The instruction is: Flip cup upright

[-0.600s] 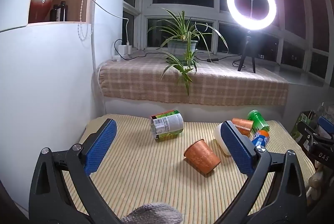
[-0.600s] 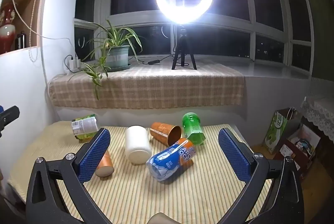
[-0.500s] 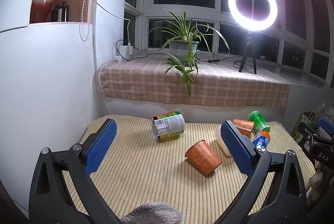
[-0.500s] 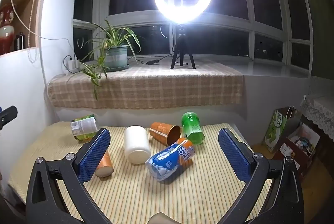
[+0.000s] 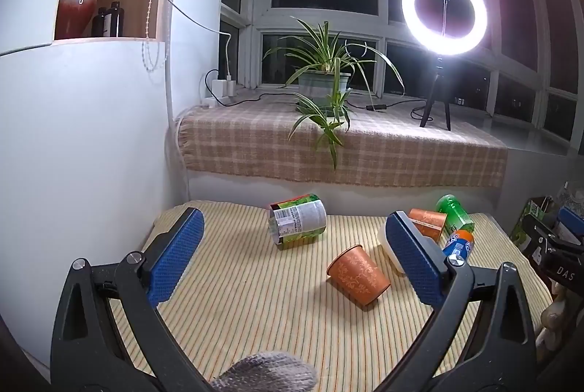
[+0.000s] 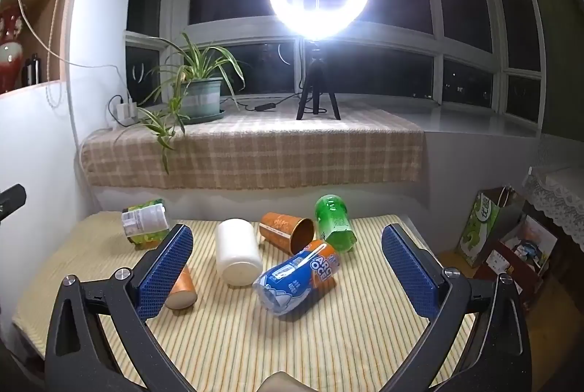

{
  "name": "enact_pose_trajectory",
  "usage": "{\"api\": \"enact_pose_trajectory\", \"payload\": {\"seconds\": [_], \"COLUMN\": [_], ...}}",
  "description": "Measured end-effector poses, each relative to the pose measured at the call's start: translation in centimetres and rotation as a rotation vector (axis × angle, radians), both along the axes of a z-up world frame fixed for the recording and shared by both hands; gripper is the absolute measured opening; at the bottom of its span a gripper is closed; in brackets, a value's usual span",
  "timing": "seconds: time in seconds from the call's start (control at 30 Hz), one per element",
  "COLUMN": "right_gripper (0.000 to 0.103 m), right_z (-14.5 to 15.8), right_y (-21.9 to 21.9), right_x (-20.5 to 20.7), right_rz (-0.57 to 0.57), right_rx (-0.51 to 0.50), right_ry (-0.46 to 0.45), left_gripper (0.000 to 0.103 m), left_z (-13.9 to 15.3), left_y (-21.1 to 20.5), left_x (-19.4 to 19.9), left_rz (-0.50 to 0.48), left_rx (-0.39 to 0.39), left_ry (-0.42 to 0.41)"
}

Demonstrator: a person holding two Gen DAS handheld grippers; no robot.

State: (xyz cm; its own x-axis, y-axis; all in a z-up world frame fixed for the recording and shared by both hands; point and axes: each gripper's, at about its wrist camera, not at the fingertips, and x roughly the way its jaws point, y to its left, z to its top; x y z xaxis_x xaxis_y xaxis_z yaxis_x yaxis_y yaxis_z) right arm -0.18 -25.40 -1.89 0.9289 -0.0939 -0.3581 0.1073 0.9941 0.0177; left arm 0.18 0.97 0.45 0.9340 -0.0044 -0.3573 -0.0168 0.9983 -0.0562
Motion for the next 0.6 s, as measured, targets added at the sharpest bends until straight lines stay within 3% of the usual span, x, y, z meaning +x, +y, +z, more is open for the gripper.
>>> {"api": "enact_pose_trajectory", "payload": {"seconds": [0.6], "right_gripper": [0.103], "right_z": [-0.1], "right_y": [0.4], "right_x": [0.0], "right_rz": [0.001], "right_rx": [-0.005], "right_ry": [0.013], "left_gripper": [0.101], "left_z": [-0.9], "left_y": [1.0], "left_x": [-0.1], "left_rz": [0.012], "left_rx": [0.000], "left_ry": [0.010]}}
